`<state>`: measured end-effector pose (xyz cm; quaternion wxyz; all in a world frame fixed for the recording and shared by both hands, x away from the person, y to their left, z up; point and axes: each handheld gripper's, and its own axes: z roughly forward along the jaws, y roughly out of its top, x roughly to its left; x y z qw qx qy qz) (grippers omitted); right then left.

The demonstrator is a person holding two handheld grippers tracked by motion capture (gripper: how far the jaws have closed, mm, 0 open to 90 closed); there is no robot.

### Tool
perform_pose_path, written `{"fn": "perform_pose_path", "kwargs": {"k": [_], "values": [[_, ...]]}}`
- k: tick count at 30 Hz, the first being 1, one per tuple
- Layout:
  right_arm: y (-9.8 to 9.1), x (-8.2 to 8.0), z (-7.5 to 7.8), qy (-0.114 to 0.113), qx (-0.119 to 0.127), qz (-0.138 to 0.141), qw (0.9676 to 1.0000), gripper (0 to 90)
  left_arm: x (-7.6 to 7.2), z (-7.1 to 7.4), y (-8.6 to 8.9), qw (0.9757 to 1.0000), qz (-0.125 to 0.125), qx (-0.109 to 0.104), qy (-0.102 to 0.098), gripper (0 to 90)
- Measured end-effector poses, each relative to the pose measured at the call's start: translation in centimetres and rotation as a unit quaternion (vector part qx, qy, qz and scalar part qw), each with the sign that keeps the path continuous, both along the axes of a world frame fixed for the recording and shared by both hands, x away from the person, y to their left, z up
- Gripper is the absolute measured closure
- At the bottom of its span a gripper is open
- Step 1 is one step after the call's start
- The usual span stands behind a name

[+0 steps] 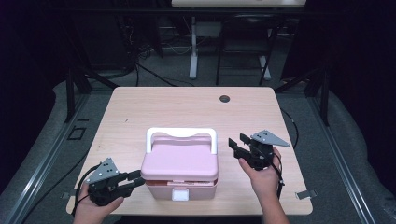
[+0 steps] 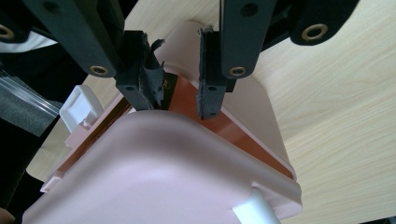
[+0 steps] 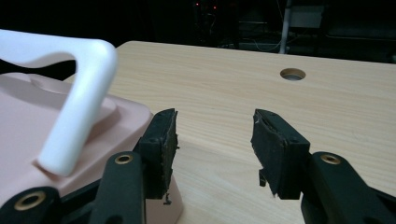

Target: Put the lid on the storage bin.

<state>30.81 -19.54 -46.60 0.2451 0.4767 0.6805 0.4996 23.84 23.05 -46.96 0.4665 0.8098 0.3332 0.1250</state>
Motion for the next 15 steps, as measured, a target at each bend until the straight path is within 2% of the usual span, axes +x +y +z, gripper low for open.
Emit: {"fn": "perform_pose_path", "kwargs": {"k": [7,15], "values": [[-0.51,0.46,-0.79,0.005,-0.002,-0.012,0.9999,47.0,-0.15,-0.19,0.14,1.0,0.001,0.001,0.001,69.5],[-0.73,0.48,-0.92,0.003,0.0,-0.016,0.9999,46.9,-0.32,-0.42,0.39,1.0,0.004,0.007,0.002,70.1]]}}
